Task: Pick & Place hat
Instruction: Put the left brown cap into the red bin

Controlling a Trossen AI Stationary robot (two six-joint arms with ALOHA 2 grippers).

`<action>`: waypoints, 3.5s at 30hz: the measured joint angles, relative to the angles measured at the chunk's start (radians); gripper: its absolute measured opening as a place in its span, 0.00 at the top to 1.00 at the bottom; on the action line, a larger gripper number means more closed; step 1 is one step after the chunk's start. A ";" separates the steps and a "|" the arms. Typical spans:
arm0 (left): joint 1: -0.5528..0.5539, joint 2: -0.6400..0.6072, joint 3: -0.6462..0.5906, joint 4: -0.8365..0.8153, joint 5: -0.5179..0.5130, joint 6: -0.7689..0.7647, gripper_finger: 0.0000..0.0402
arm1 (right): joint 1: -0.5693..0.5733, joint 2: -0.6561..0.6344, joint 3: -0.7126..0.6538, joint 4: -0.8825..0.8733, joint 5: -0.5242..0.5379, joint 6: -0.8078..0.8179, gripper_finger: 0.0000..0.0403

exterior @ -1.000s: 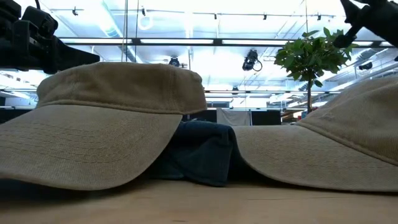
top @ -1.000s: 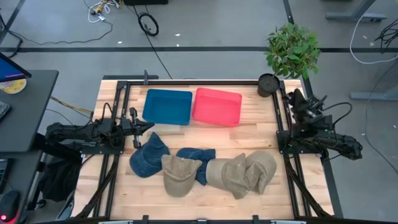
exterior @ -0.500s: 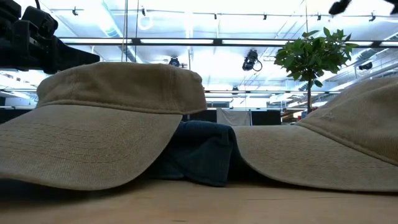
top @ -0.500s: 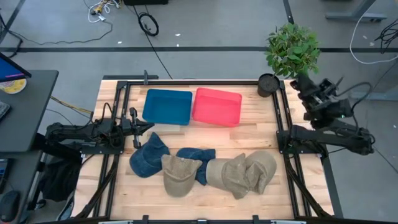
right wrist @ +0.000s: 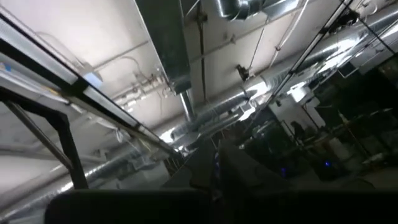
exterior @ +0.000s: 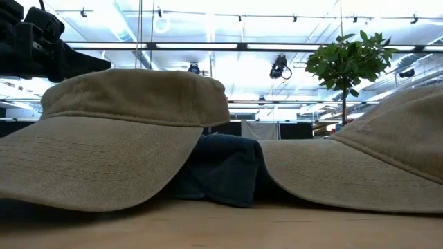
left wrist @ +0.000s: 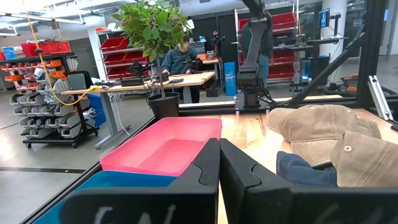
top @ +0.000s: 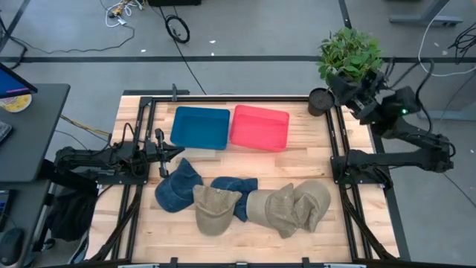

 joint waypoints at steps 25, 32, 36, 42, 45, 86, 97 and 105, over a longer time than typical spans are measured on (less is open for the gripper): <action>0.000 0.000 0.000 0.000 0.000 0.000 0.99 | 0.060 0.499 0.541 -0.690 -0.119 0.014 0.96; 0.000 0.000 0.000 0.000 0.000 0.000 0.99 | 0.056 0.602 0.618 -0.792 -0.190 0.029 0.99; 0.000 0.000 0.000 0.000 0.000 0.000 0.99 | 0.055 0.645 0.618 -0.791 -0.205 0.028 0.98; 0.000 0.000 0.000 0.000 0.000 0.000 0.99 | 0.036 0.709 0.618 -0.786 -0.303 0.028 0.98; 0.000 0.000 0.000 0.000 0.000 0.000 0.99 | 0.033 0.748 0.618 -0.797 -0.350 0.043 0.96; 0.000 0.000 0.000 -0.001 0.000 0.000 0.99 | 0.320 1.316 0.617 -0.602 -0.510 0.070 0.36; 0.000 0.000 0.000 -0.001 0.000 0.000 0.99 | 0.333 1.409 0.617 -0.609 -0.503 0.139 0.36; 0.000 0.000 0.000 -0.001 0.000 0.000 0.99 | 0.350 1.420 0.617 -0.623 -0.527 0.099 0.36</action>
